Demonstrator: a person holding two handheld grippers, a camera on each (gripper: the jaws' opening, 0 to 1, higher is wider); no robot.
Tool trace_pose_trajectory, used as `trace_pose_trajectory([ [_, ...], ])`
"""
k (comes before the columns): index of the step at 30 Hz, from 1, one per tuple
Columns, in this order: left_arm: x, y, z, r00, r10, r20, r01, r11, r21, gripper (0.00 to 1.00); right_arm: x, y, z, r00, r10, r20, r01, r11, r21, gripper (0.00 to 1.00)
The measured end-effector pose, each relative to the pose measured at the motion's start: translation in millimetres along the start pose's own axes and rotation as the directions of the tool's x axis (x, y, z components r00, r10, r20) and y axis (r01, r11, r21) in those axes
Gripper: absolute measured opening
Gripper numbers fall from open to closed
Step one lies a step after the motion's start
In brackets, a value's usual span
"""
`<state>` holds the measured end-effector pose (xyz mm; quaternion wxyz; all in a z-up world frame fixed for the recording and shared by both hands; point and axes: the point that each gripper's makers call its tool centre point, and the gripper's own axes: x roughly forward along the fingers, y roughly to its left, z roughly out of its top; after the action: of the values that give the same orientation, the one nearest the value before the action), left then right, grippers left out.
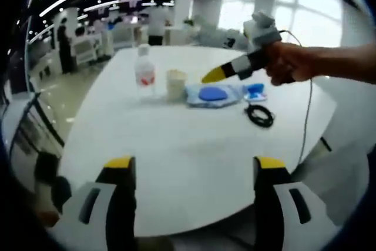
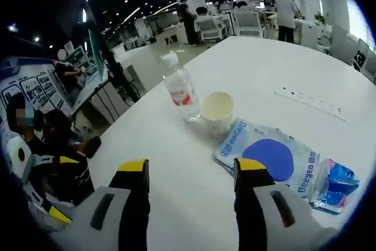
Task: Arrange the tabletop items into an orderly group along one side of the table until the central work area is clear of visible clutter.
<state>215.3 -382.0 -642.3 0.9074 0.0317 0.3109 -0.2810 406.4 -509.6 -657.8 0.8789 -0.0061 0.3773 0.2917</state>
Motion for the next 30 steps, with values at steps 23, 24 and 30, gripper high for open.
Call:
trace_pose_trajectory([
  [23,1,13.2,-4.9,0.999,0.041,-0.027,-0.043,0.996,-0.080,0.81,-128,-38,-117.2,0.985,-0.099,0.142,0.062,0.968,0.245,0.65],
  [24,1,13.4,-5.0,0.999,0.042,-0.025,-0.044,0.995,-0.086,0.81,-132,-39,-120.2,0.984,-0.105,0.145,0.067,0.966,0.249,0.66],
  [30,-4,11.4,-14.3,0.998,0.052,-0.032,-0.056,0.989,-0.139,0.82,-151,-34,-143.1,0.978,-0.123,0.169,0.068,0.953,0.297,0.66],
])
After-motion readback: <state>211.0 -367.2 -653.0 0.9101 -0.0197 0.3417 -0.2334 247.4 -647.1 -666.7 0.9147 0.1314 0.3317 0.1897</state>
